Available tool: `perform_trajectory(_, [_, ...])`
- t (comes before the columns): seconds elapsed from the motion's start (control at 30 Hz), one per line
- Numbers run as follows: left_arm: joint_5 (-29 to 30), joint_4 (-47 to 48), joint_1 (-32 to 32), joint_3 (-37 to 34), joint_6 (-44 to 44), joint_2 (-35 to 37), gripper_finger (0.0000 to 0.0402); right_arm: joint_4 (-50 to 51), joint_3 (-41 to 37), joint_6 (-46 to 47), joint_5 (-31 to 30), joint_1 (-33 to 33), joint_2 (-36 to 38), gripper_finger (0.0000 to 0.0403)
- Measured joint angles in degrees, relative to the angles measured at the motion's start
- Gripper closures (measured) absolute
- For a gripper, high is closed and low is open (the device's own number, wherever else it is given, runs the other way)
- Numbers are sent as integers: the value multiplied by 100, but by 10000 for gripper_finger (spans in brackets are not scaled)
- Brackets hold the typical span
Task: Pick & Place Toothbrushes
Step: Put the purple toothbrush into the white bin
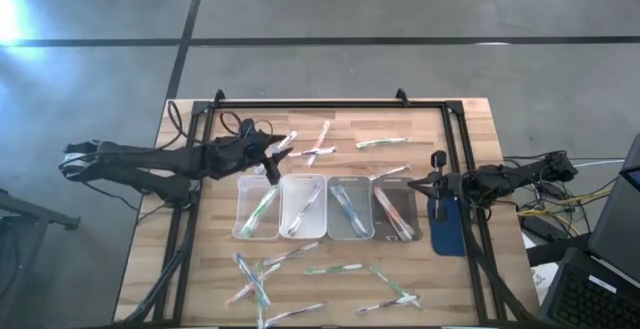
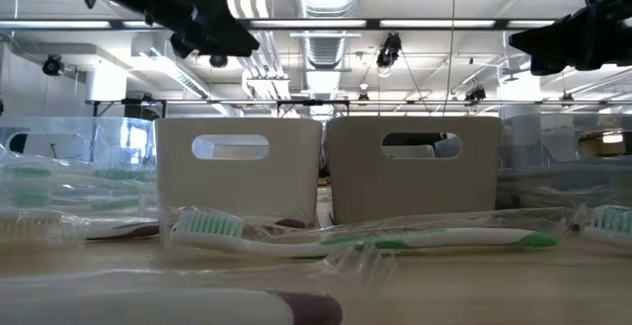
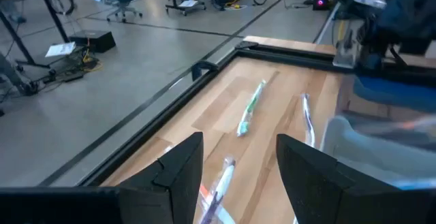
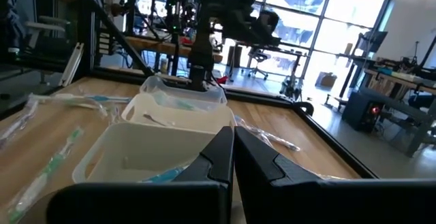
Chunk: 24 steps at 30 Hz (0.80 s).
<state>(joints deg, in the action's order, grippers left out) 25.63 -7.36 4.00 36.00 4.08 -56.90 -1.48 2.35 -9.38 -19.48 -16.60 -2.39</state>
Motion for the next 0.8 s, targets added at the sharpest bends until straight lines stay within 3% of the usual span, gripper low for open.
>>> perform_trajectory(0.27, [-74,1576,542,1125,-116,-377,211,0,0,30,1,0,-2,394])
perform_trajectory(0.8, [-392,3912,1603,3523,-1307,-2489,211,-1,0,67,-1,0,-1,394])
